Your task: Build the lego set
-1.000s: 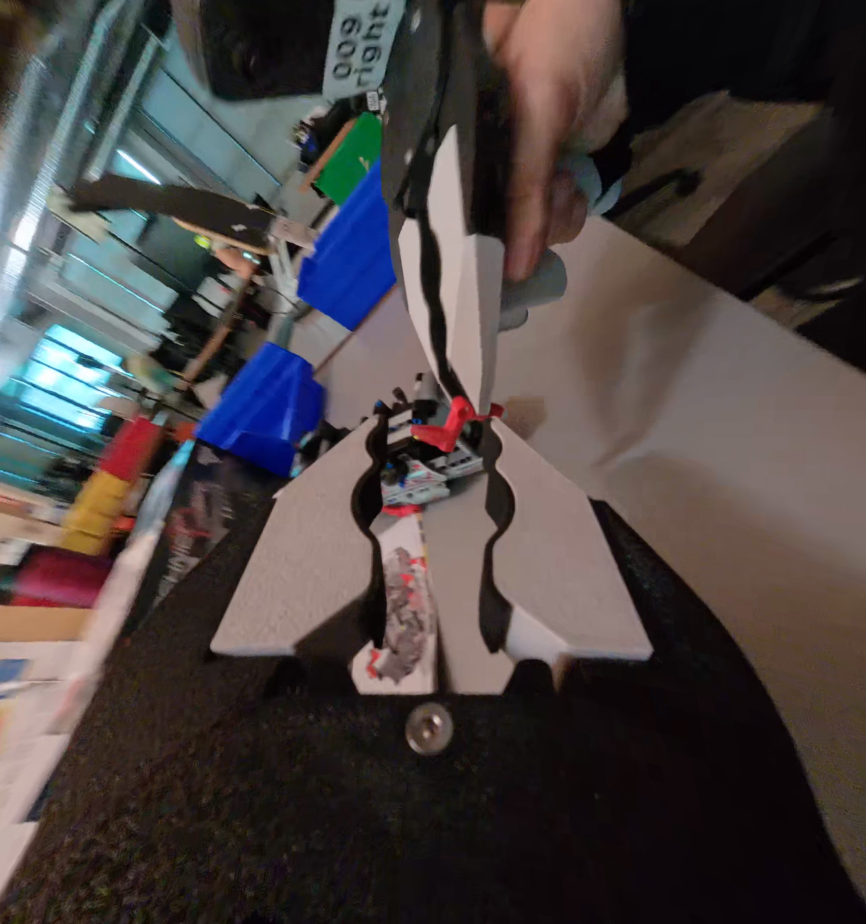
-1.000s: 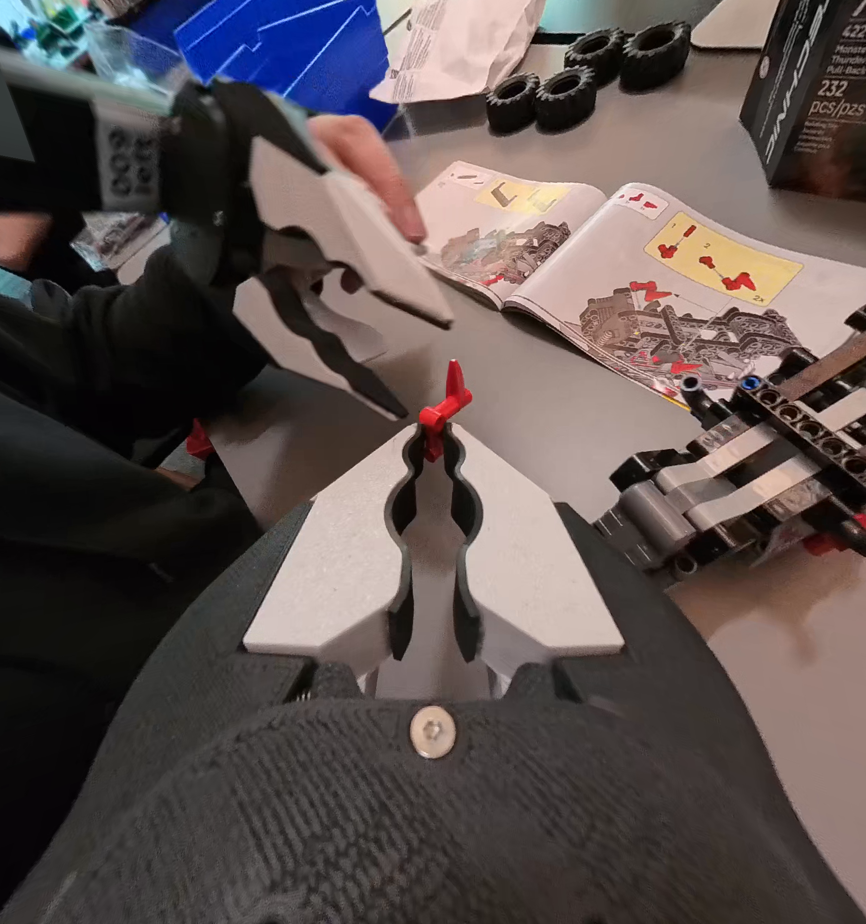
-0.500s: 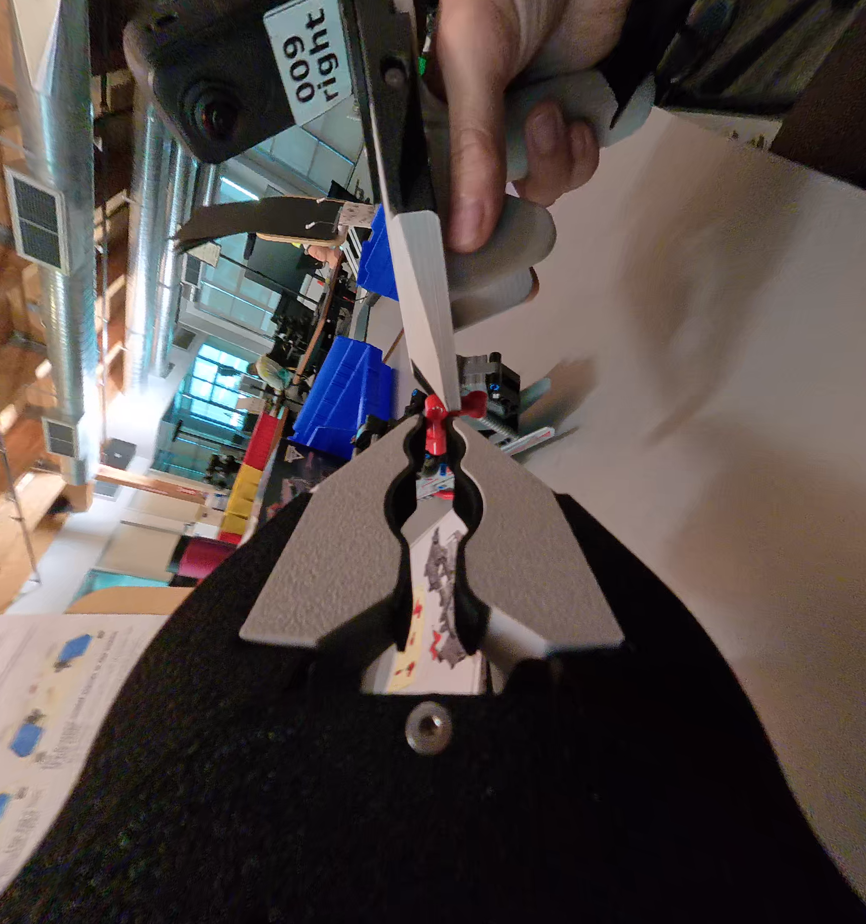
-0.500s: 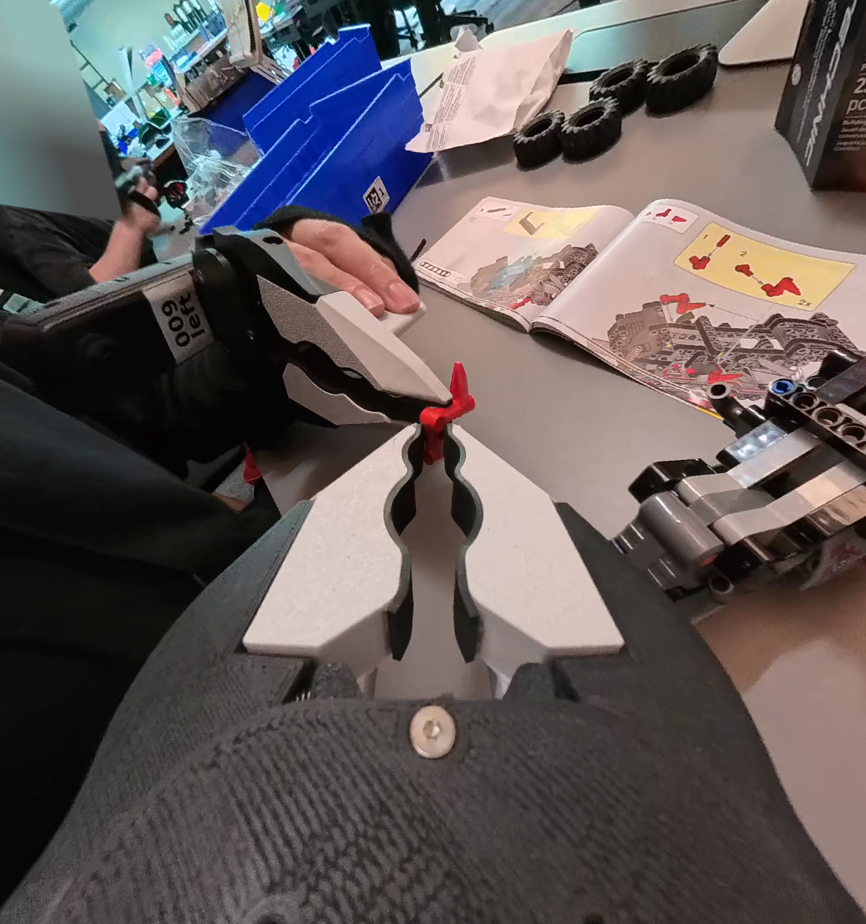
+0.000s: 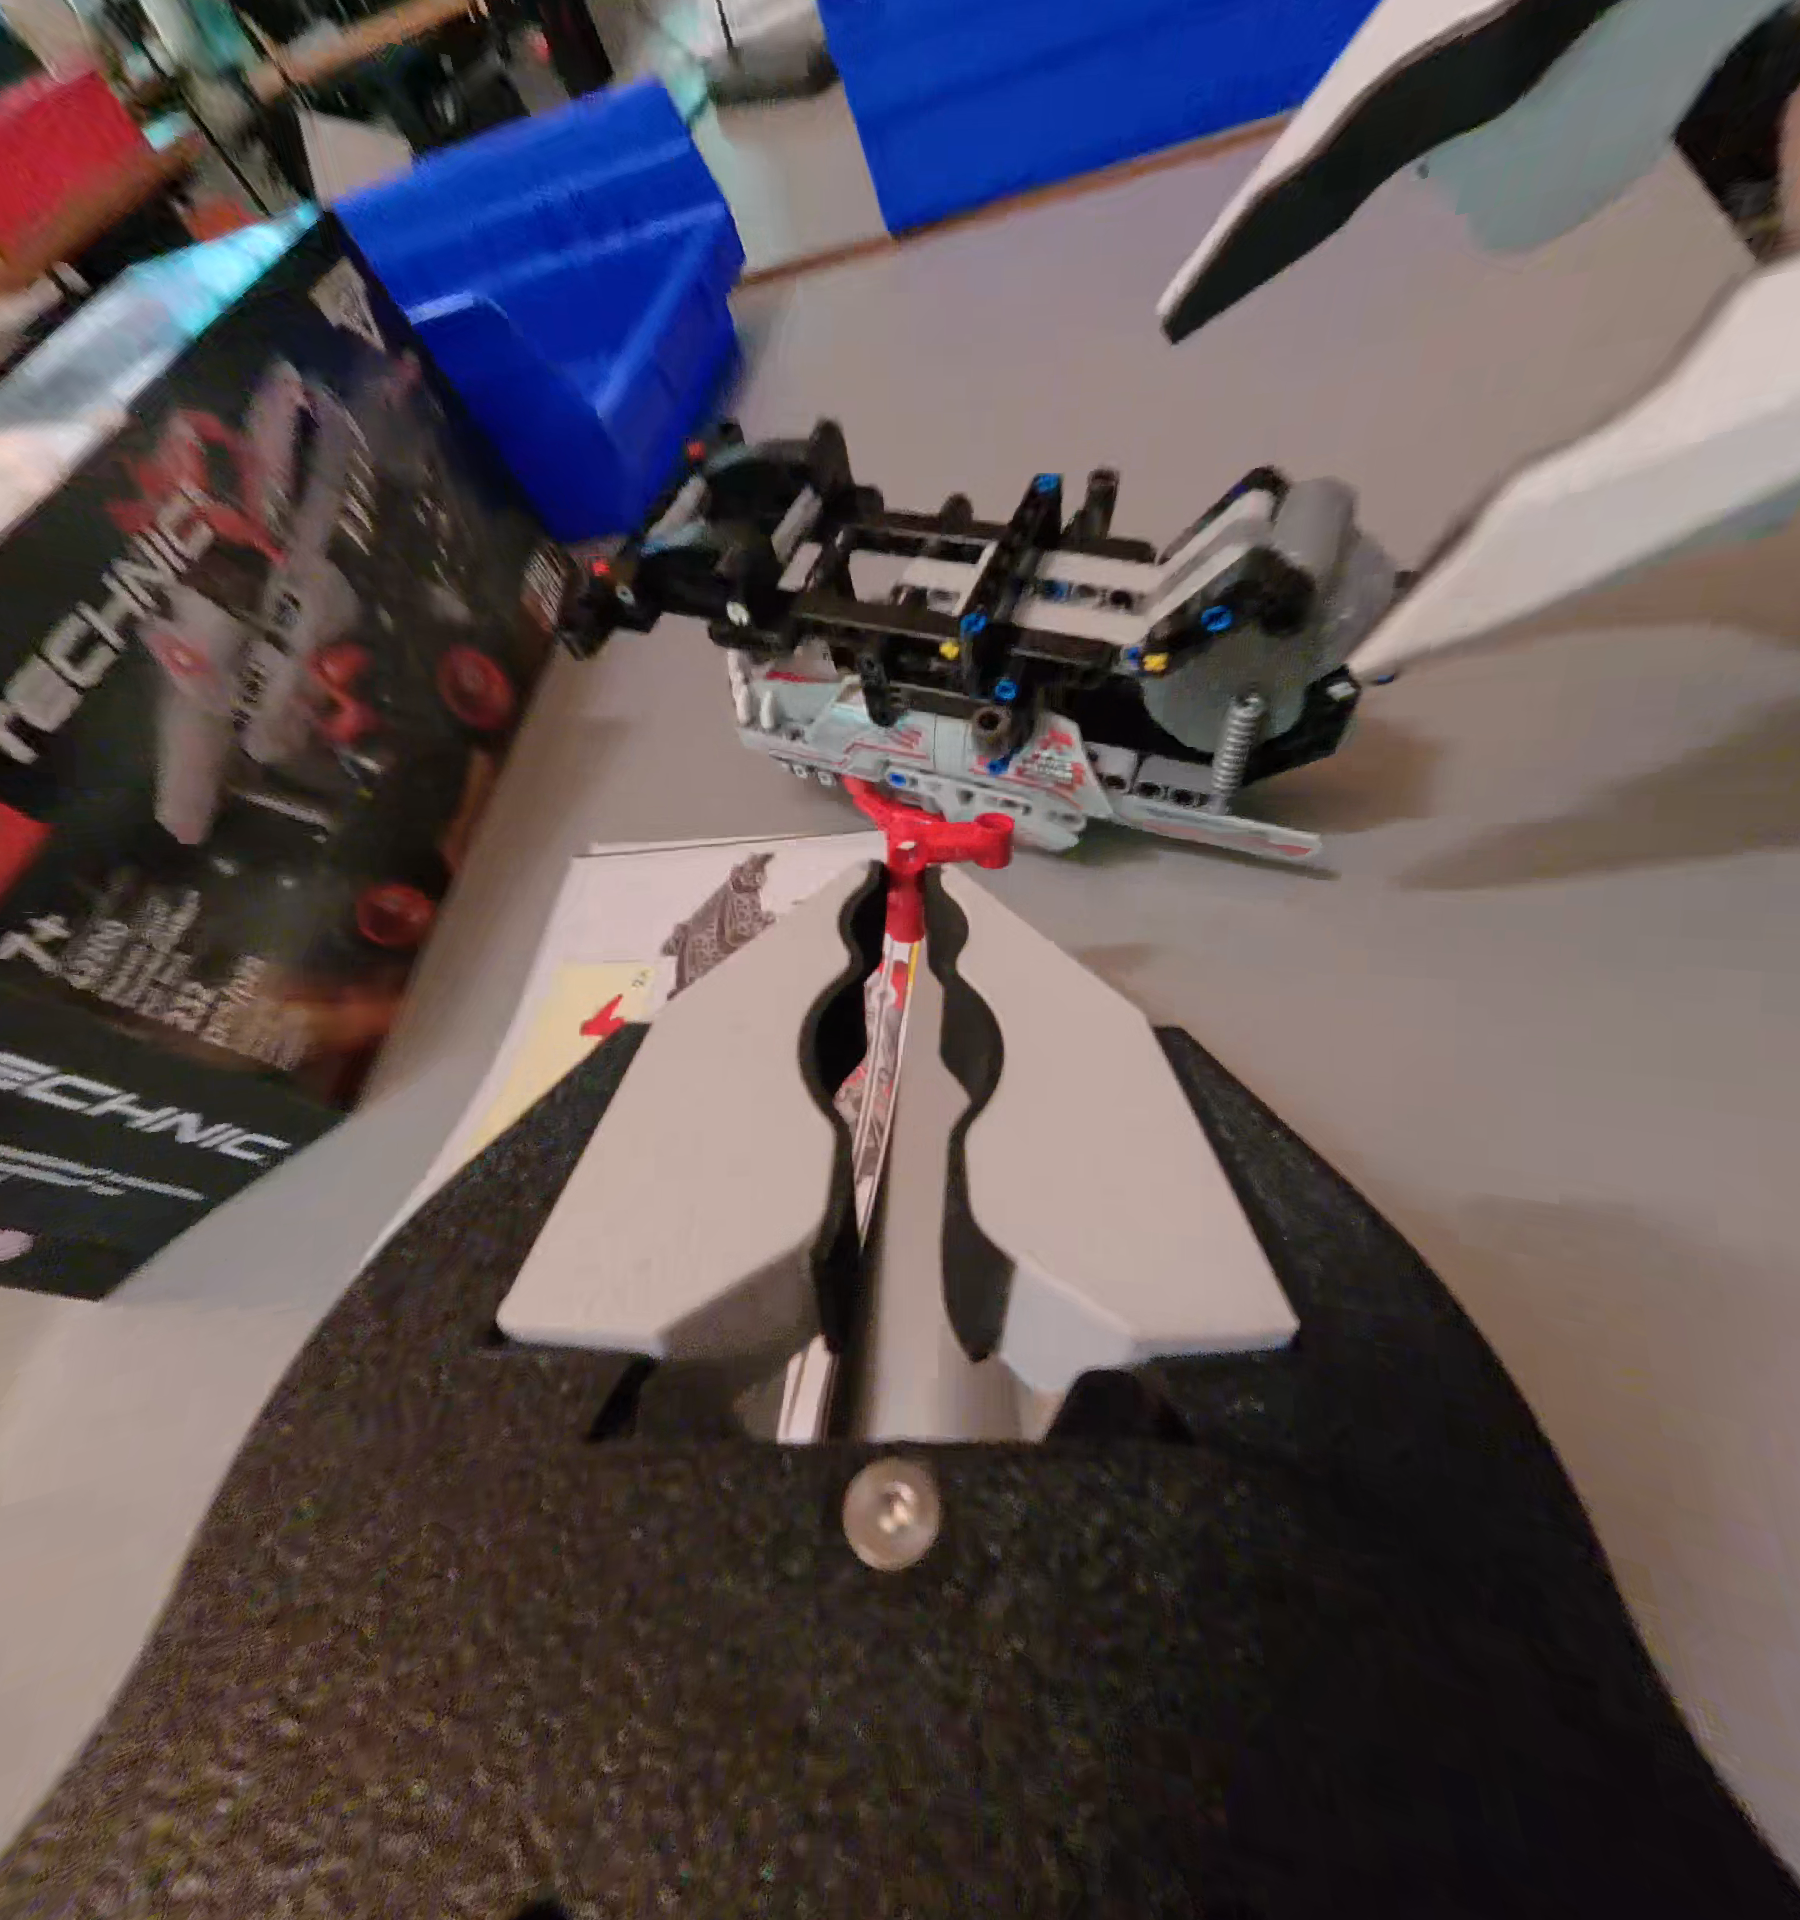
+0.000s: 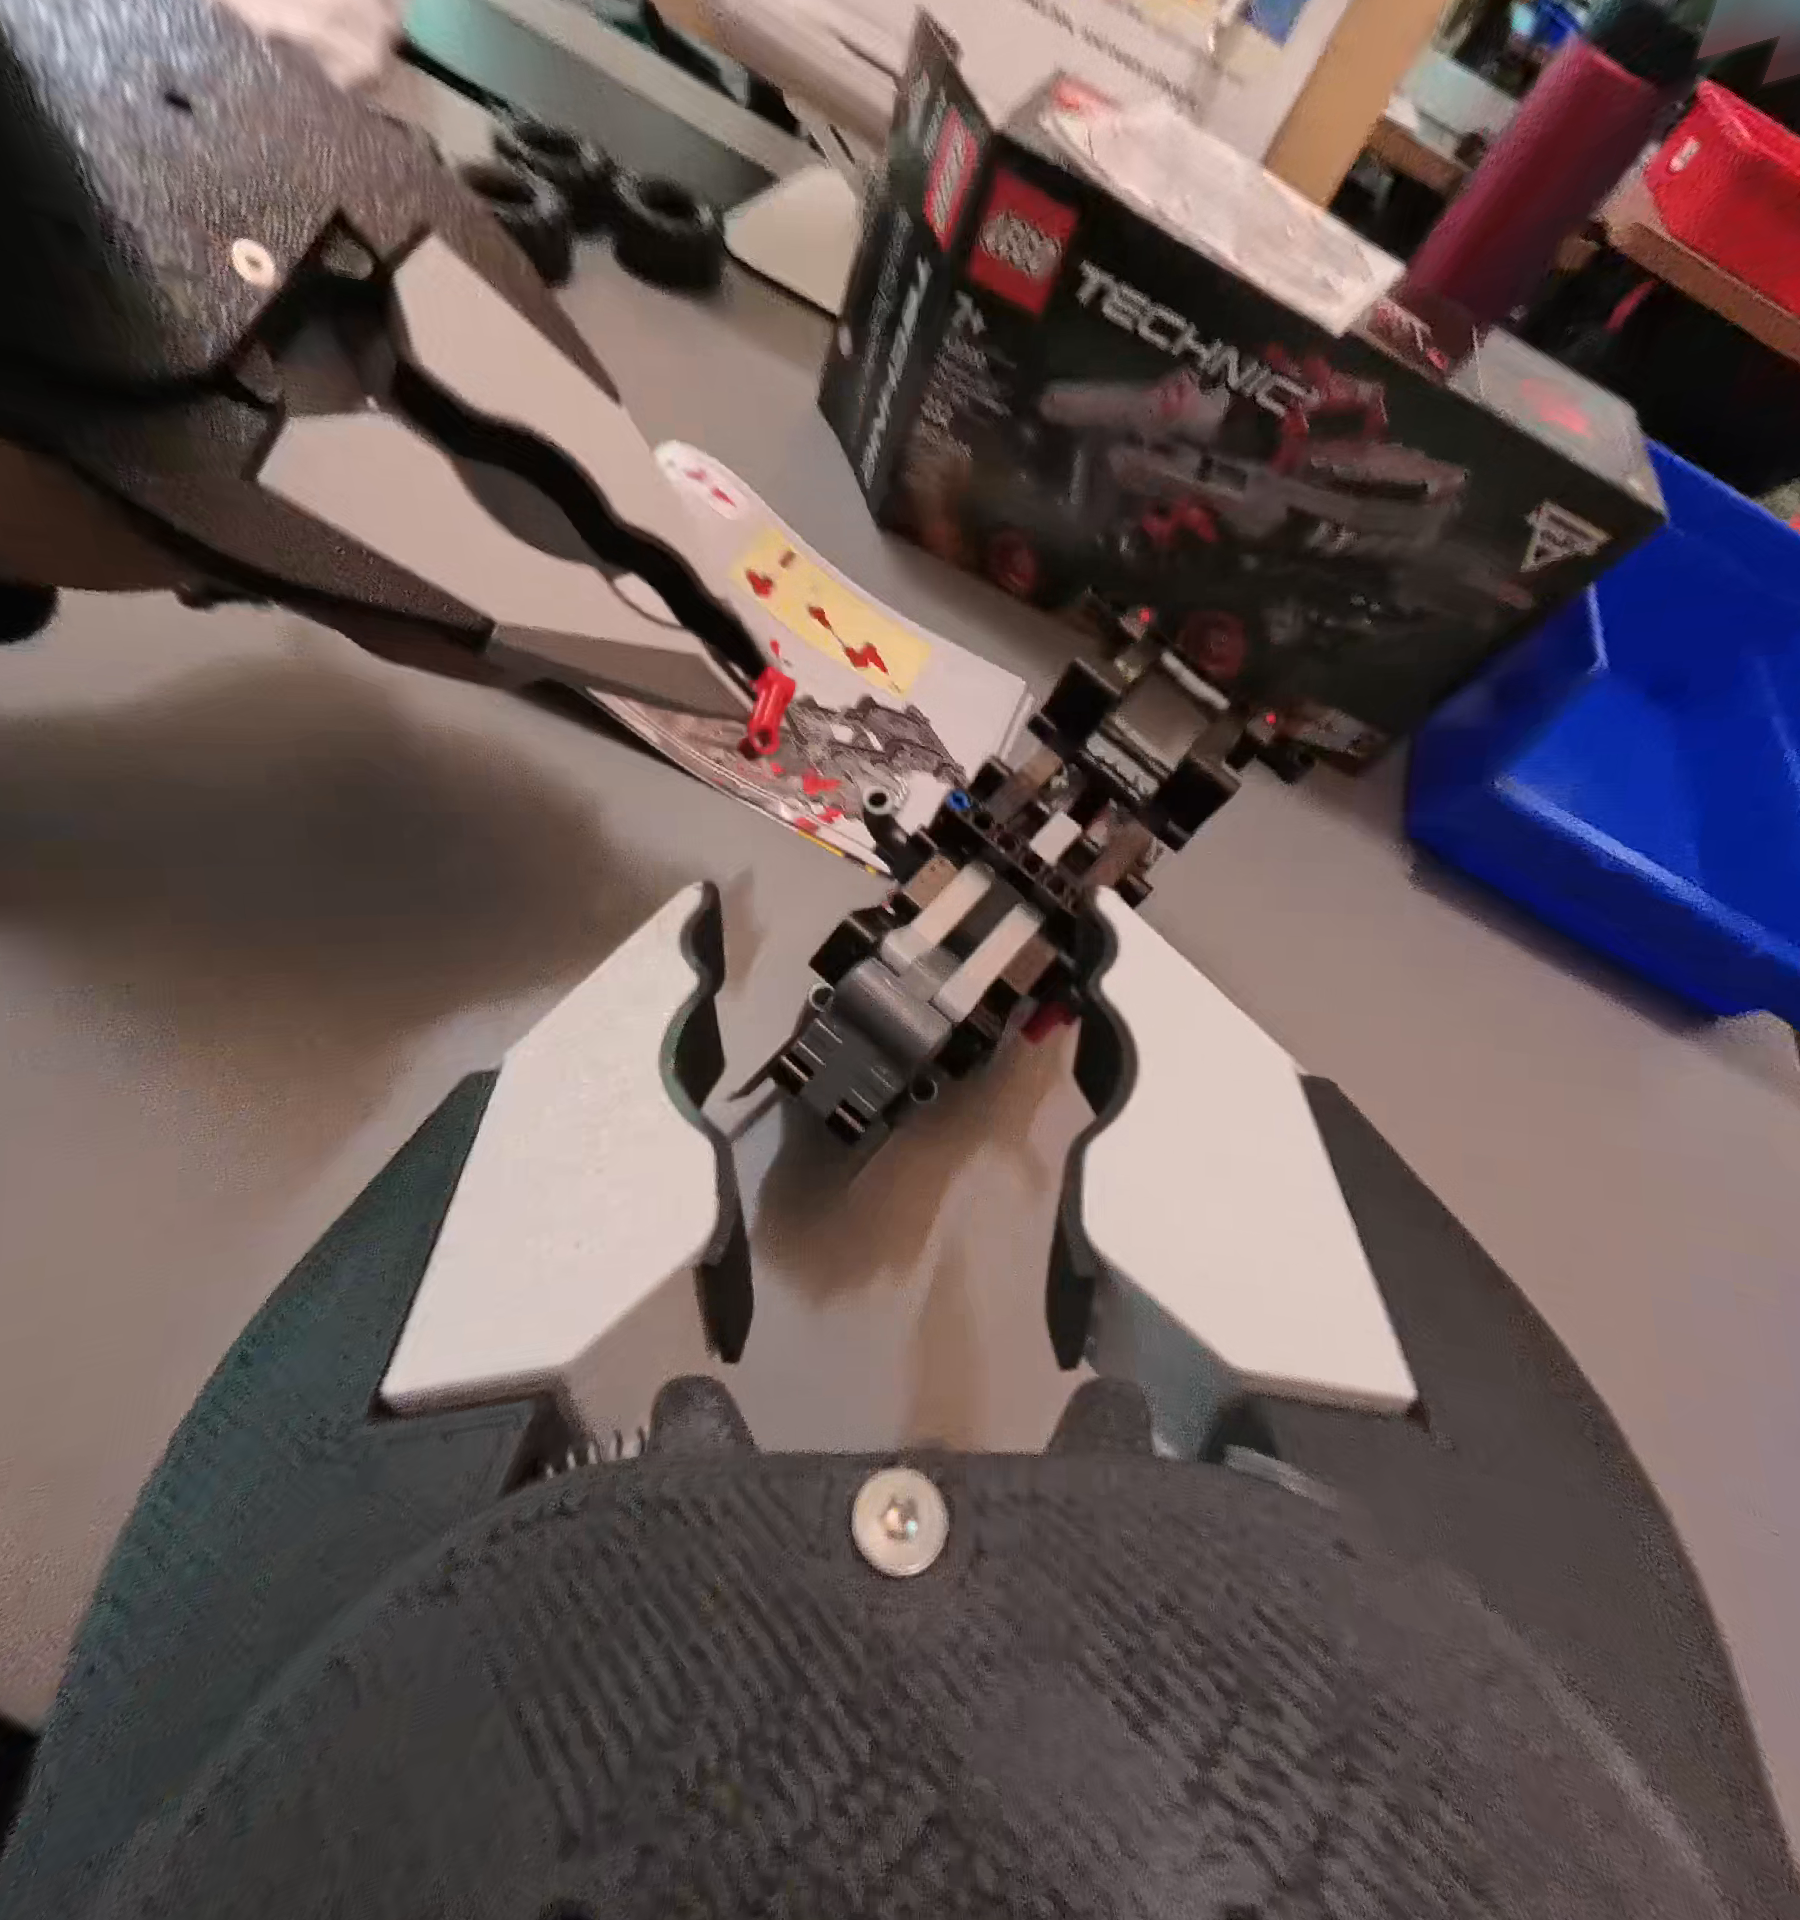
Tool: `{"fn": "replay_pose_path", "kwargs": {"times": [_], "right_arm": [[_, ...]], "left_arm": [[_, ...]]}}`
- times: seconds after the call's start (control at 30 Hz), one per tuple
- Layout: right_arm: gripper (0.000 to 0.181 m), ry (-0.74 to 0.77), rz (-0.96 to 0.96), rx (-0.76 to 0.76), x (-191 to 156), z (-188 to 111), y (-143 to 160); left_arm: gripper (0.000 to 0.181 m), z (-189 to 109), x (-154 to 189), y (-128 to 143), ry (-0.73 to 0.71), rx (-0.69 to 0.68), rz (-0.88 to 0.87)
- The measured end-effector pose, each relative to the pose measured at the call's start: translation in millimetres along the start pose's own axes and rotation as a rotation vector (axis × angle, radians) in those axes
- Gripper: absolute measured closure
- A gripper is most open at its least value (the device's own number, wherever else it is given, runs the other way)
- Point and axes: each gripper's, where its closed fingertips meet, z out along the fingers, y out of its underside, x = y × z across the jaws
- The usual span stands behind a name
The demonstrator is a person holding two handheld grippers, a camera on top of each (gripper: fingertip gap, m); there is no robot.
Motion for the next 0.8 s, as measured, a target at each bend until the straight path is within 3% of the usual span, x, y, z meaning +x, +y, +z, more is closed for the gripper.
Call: {"fn": "replay_pose_path", "kwargs": {"times": [0.27,0.37,0.8], "right_arm": [[0.119,0.045,0.033,-0.081,11,20,35],[0.136,0.079,0.002,-0.070,28,11,38],[0.118,-0.072,0.149,0.018,38,20,51]], "left_arm": [[0.176,33,7,10,0.078,-0.080,0.008],[0.177,35,8,6,0.087,-0.065,-0.016],[0.177,44,18,-4,0.083,-0.056,-0.092]]}}
